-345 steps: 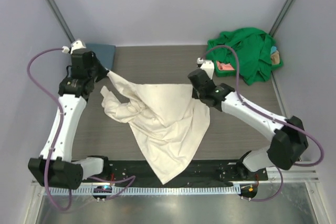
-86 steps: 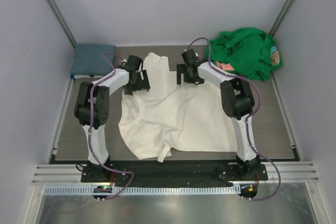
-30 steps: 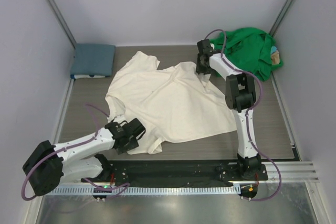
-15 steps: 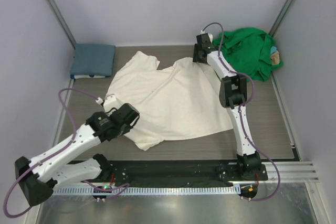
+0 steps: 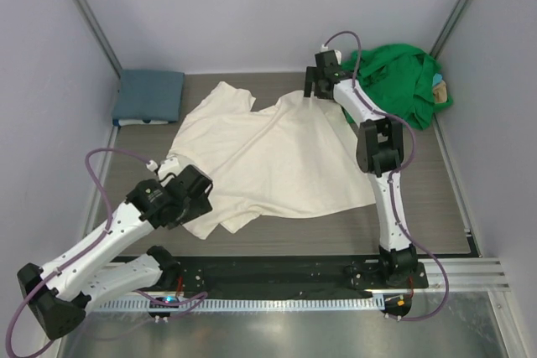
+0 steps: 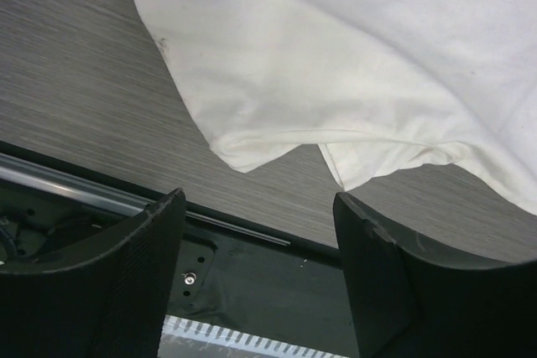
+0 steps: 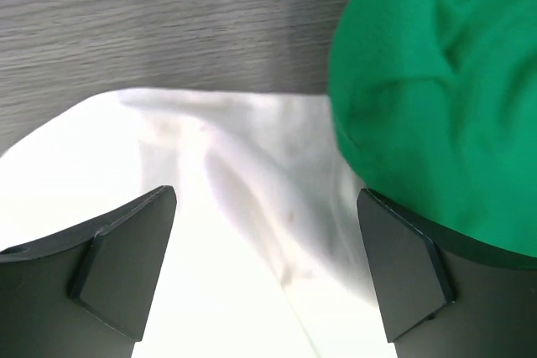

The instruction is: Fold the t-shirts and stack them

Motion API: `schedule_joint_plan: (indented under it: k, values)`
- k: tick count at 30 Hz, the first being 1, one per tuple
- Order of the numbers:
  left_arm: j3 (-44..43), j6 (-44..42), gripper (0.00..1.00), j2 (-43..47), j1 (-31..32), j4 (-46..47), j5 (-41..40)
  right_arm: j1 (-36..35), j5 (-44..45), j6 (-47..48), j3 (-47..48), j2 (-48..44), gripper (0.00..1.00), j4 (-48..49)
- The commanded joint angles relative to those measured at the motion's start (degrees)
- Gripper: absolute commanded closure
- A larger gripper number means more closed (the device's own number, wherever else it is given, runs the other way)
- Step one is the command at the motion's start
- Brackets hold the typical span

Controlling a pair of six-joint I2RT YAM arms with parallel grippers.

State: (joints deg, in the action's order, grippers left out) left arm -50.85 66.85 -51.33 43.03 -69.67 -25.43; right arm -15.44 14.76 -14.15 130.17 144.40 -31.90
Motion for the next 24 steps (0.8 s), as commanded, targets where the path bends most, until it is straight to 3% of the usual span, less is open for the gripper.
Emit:
schedule_joint_plan:
  k: [1,5,10,14,19,22,24]
  values:
    - [3.38,0.03,0.30,-0.96,0.13,3.38,4.94,-1.34,-0.70,-1.23,-2.80,-12.72,0.04,2.19]
    - [9.27,3.28,0.42,-0.70,2.15,7.08,6.27,-2.92,-1.40,-3.16,-16.38,-25.61,0.05,2.28]
    - [16.13,4.34,0.43,-0.61,3.20,14.19,8.55,-8.19,-3.69,-7.37,-37.67,-39.61,0.06,4.65]
    - [18.59,3.56,0.40,-3.33,4.00,17.81,8.21,-19.07,-7.37,-9.83,-56.73,-47.97,0.07,8.61]
    - [19.03,2.06,0.41,-7.99,3.91,19.57,3.20,-30.16,-10.80,-13.96,-71.60,-57.80,0.11,12.56]
    - [18.42,2.06,0.49,-9.92,3.82,18.87,-2.77,-38.59,-12.31,-15.29,-75.84,-61.85,0.11,15.20]
    - [17.28,2.06,0.49,-10.89,3.65,18.43,-5.58,-43.76,-11.16,-16.25,-76.99,-62.92,0.12,17.39]
